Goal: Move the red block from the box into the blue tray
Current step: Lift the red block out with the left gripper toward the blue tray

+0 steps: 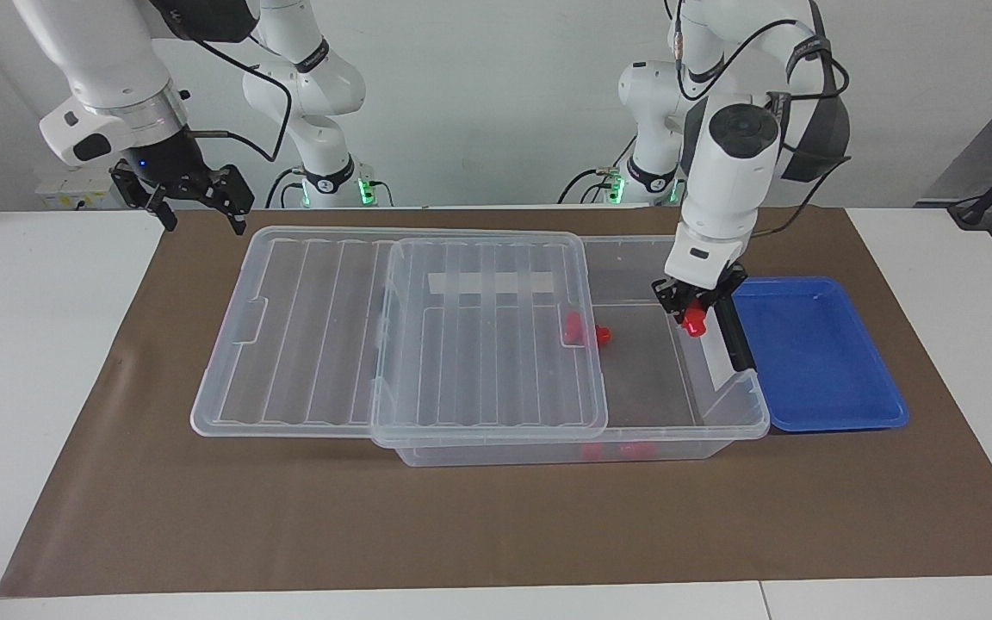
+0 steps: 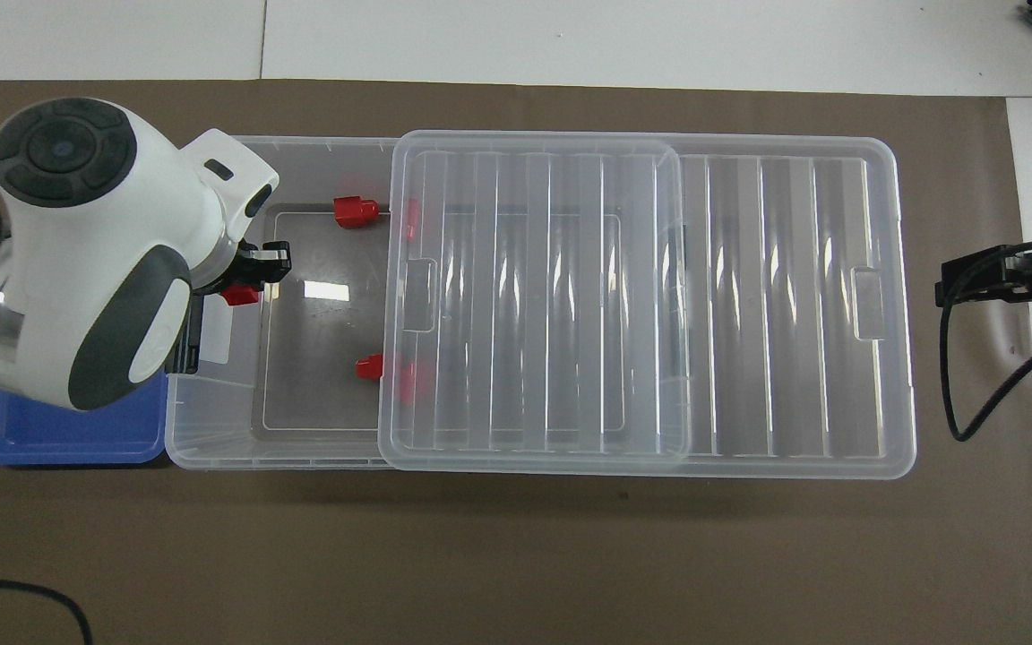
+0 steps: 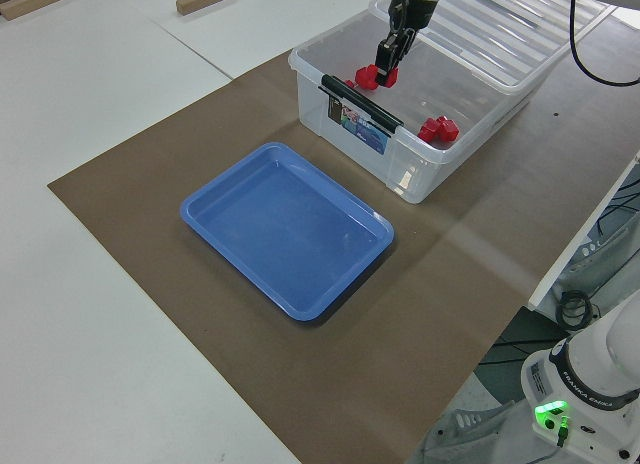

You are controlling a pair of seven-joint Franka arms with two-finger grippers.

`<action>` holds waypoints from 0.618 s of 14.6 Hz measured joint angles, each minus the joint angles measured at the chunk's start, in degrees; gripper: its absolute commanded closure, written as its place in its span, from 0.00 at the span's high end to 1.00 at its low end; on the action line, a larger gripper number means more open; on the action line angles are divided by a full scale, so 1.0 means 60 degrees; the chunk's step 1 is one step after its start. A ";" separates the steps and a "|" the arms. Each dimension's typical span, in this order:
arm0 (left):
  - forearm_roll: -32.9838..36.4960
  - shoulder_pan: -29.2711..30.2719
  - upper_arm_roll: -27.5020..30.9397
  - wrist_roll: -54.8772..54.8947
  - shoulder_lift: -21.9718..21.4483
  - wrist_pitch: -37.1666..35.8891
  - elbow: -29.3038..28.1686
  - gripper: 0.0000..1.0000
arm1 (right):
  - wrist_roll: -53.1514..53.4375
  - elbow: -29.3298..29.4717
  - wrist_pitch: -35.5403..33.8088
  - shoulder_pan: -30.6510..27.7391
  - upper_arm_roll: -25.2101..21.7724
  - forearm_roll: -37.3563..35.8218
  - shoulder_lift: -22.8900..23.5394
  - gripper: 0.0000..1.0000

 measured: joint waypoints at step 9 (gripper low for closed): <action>-0.0437 0.3325 0.0239 0.6193 -0.0694 -0.0791 0.0365 0.00 | 0.0000 -0.0155 0.1084 -0.0287 -0.0007 0.0000 0.0305 0.00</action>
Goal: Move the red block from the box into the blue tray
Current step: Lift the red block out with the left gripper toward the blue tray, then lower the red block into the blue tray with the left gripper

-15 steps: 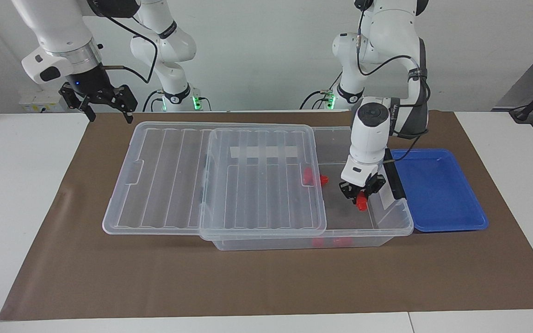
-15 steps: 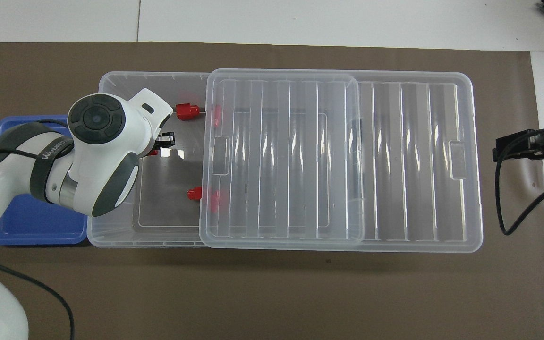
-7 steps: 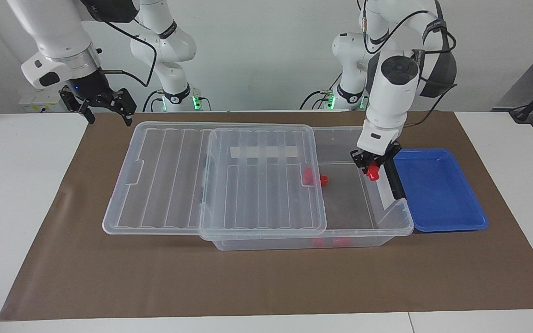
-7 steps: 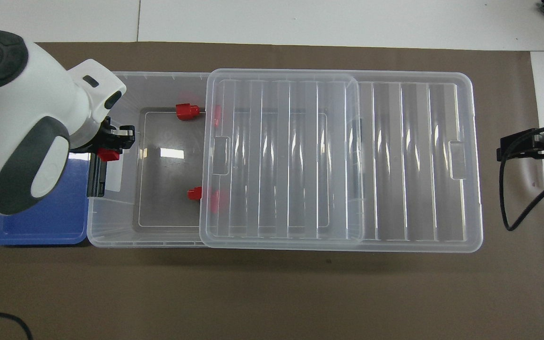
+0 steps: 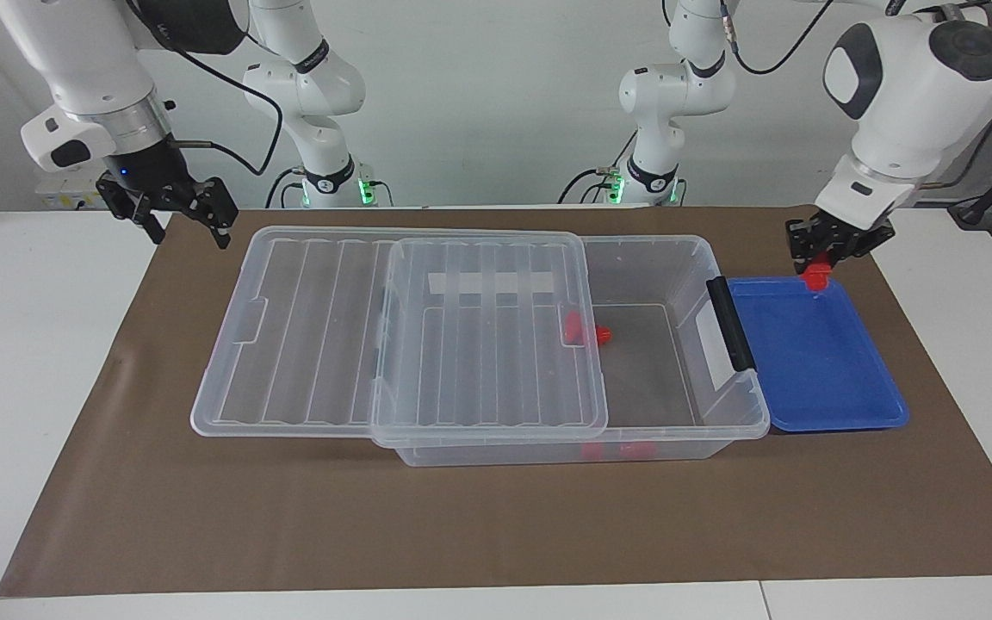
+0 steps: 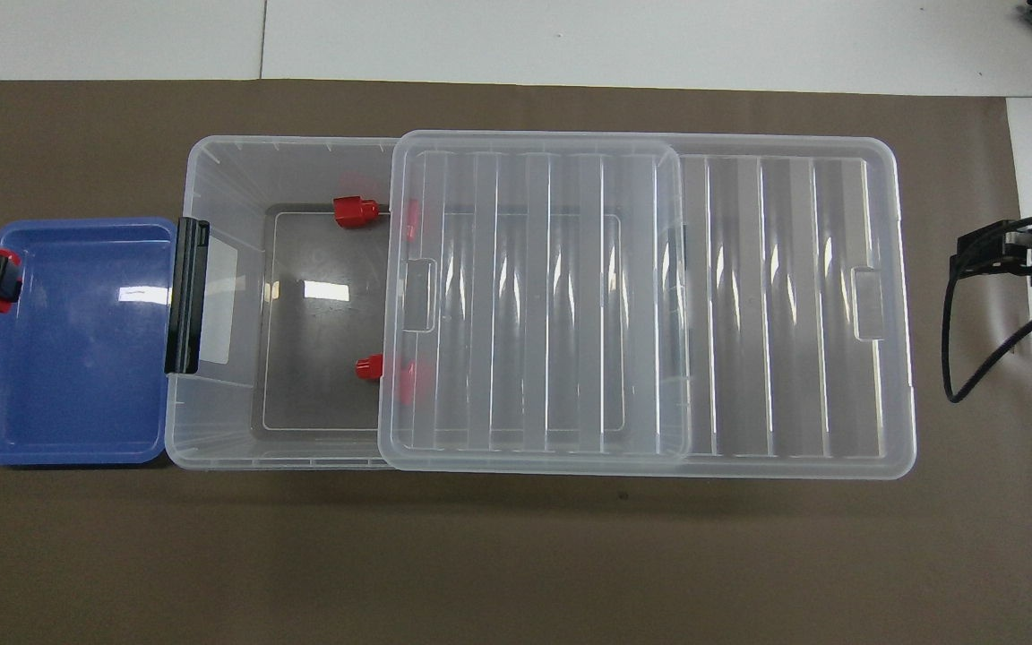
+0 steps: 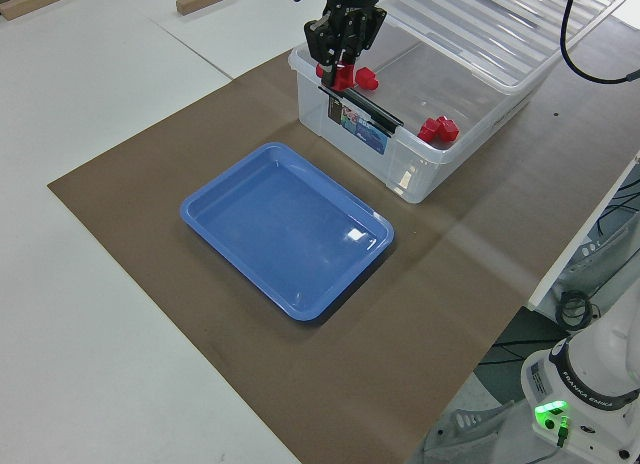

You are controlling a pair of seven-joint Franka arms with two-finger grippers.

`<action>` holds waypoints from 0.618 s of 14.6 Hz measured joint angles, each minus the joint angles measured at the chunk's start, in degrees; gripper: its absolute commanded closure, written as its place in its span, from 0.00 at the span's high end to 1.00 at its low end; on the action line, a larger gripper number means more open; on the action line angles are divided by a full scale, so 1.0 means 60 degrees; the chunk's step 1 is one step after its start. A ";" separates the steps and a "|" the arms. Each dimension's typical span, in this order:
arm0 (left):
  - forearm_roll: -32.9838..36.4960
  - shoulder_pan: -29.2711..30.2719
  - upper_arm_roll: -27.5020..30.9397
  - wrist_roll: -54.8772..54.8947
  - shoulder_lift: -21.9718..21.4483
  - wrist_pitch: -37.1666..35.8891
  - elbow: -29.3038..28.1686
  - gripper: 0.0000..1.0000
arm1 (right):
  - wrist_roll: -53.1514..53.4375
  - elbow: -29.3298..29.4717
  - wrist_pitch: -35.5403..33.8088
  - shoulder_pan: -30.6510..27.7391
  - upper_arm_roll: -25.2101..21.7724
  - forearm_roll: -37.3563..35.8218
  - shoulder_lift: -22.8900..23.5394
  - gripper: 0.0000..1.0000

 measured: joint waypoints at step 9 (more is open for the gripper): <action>-0.0005 0.1026 0.0003 0.0987 0.0006 0.4000 -0.3262 0.00 | 0.0000 -0.1756 0.2735 -0.0607 -0.0013 0.0006 0.0578 0.00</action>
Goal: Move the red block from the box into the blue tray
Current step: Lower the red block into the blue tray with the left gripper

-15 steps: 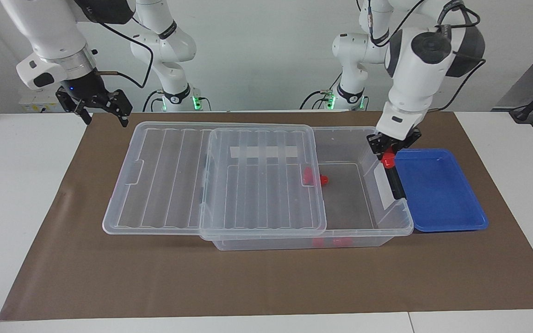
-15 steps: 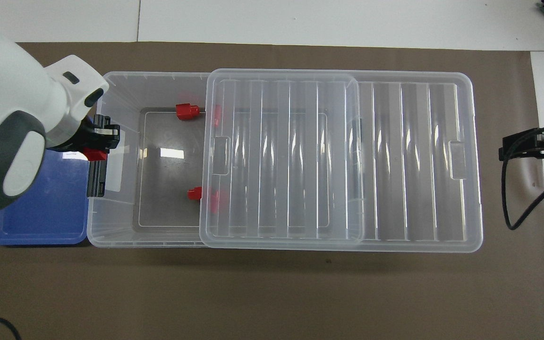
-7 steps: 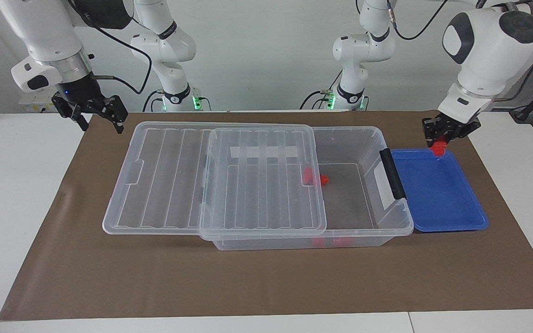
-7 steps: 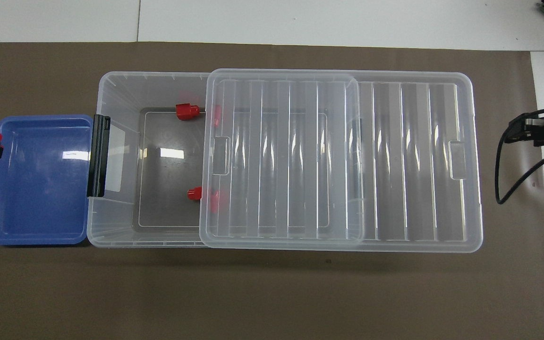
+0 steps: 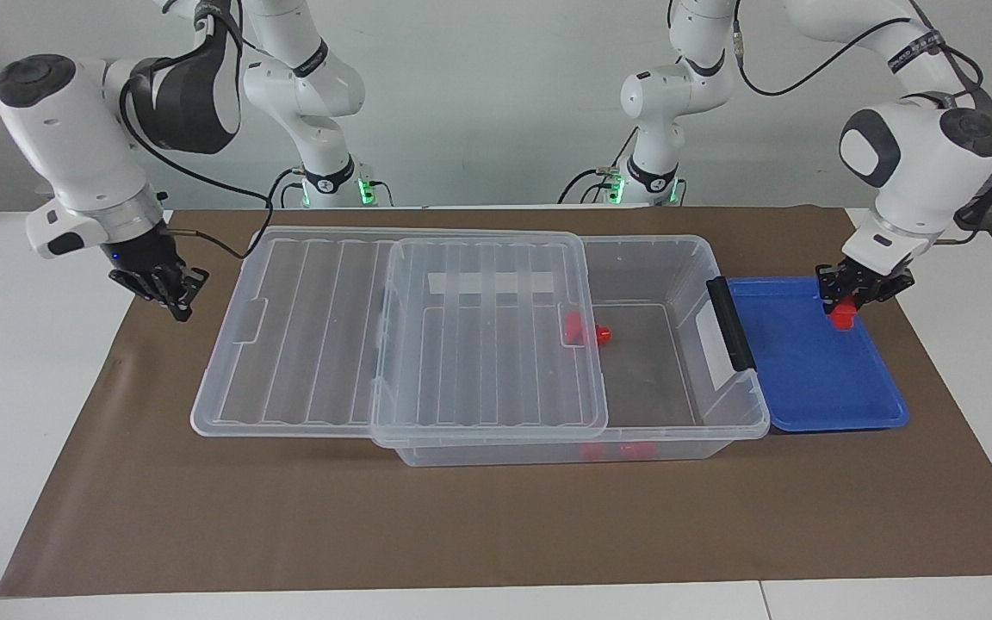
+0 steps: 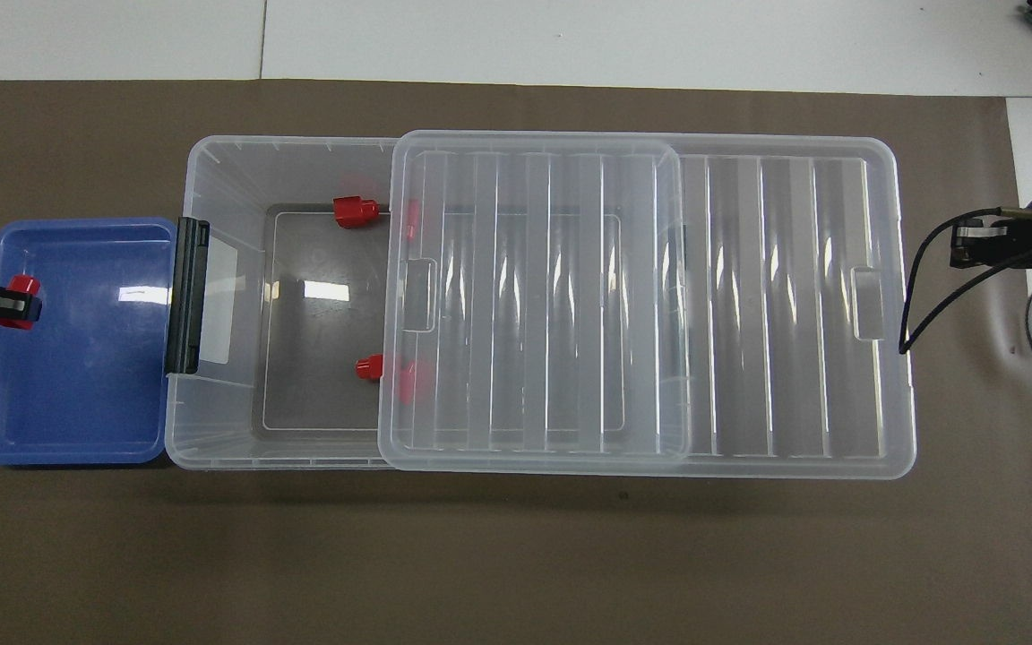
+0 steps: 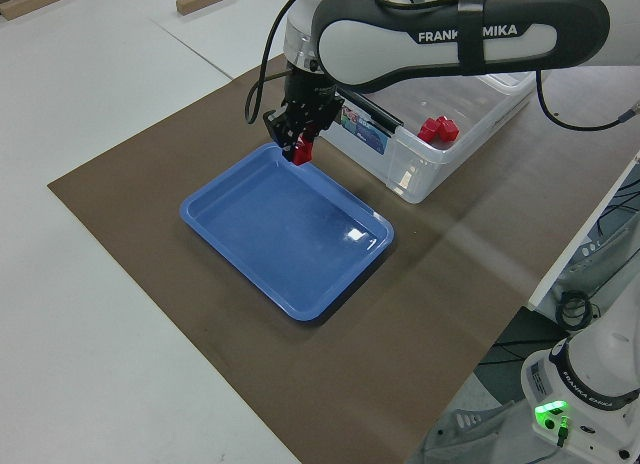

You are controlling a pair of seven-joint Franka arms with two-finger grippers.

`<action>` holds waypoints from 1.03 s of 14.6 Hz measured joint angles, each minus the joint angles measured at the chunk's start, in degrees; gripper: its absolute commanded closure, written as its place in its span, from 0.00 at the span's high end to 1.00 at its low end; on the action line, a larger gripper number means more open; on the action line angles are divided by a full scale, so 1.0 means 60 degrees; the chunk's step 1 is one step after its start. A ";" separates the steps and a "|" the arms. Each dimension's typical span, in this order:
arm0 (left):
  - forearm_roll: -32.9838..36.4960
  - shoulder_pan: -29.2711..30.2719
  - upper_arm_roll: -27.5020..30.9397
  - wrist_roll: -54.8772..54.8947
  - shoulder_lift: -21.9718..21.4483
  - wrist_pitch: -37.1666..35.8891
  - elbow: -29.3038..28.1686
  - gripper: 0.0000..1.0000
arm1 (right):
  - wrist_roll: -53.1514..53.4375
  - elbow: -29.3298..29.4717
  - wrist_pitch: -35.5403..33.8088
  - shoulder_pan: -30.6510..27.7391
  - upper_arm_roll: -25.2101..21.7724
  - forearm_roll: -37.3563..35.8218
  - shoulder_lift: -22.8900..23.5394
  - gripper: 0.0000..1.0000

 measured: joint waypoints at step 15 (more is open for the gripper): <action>-0.0092 0.0198 -0.0123 -0.1082 0.0494 0.3328 -0.2431 0.00 | -0.0004 -0.0705 0.0871 0.0307 0.0091 0.0012 0.0375 0.00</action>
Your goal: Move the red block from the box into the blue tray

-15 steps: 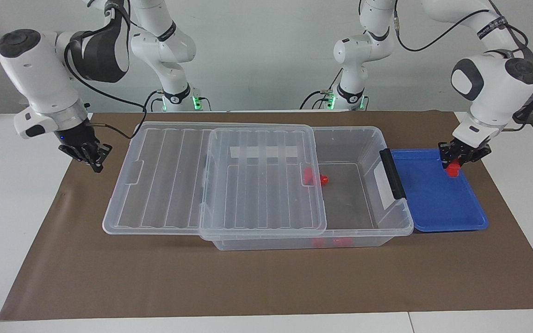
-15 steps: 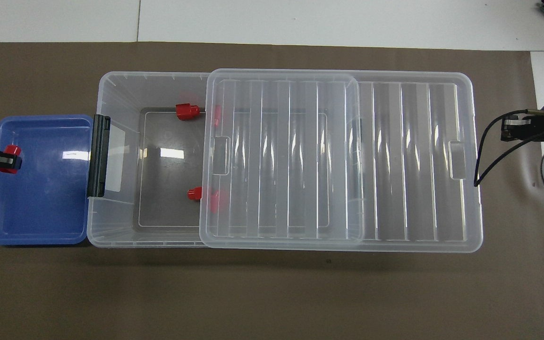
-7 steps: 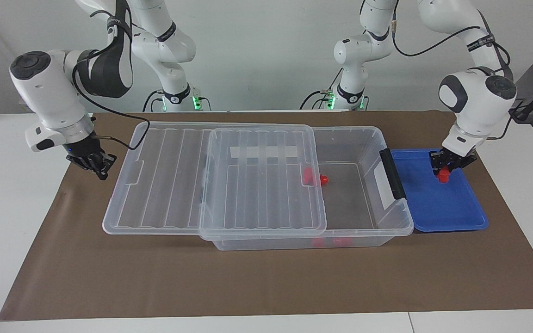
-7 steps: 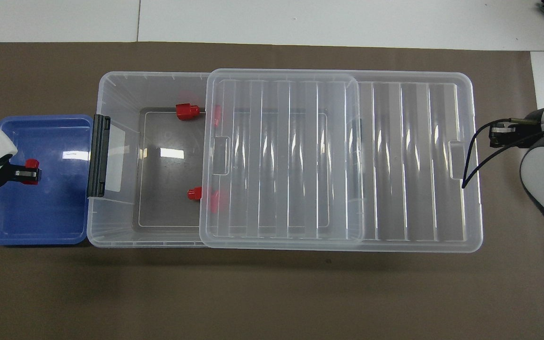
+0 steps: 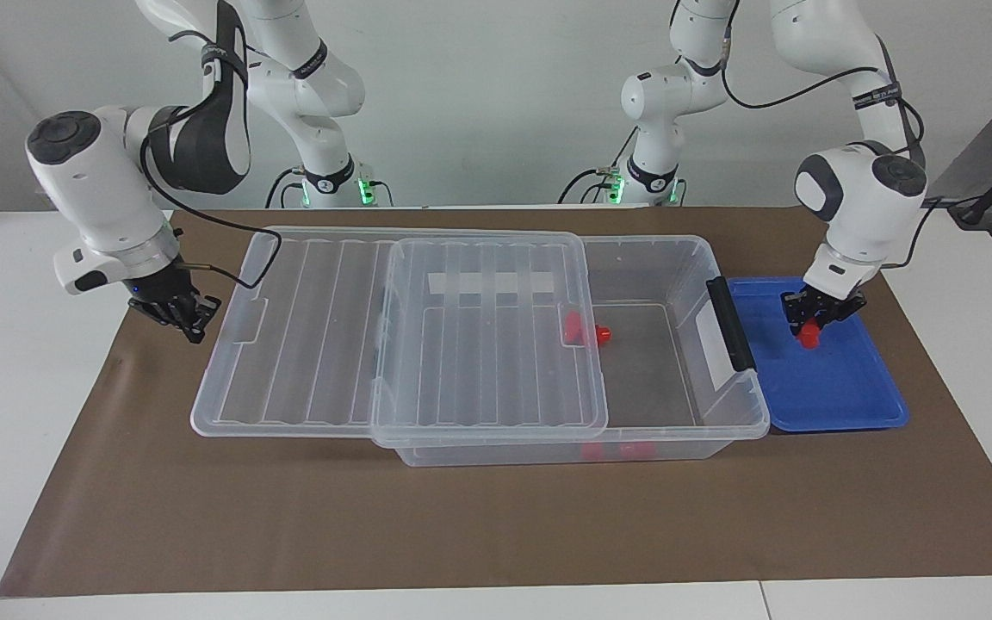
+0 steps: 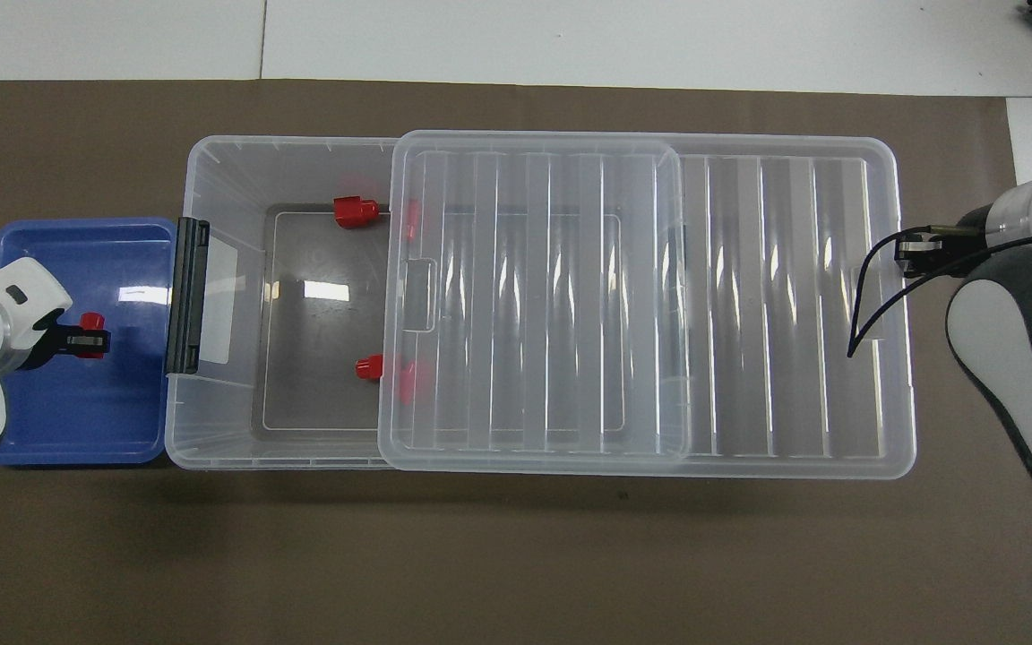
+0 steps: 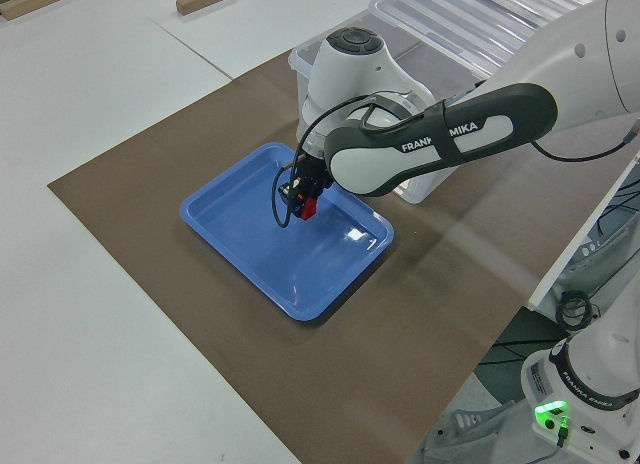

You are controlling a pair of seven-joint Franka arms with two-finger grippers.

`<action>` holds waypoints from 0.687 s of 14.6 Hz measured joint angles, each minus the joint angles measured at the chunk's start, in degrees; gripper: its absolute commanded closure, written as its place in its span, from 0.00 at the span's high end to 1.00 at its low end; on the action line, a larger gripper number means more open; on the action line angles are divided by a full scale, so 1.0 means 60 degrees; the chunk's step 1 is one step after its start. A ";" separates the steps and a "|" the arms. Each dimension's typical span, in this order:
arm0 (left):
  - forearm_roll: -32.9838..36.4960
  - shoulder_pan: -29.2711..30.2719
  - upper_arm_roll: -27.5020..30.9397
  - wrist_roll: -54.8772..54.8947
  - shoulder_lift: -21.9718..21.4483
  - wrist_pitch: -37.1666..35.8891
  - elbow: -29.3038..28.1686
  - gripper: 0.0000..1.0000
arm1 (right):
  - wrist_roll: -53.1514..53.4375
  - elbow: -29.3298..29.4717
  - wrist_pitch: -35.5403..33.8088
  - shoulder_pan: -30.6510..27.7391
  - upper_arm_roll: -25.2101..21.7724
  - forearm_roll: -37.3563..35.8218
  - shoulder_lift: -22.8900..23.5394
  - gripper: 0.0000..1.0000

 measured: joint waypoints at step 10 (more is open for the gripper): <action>-0.0728 -0.0327 -0.0077 -0.0168 0.0402 0.0892 -0.0080 0.00 | 0.0012 -0.0061 -0.0003 0.1472 0.0045 0.0022 0.0000 0.00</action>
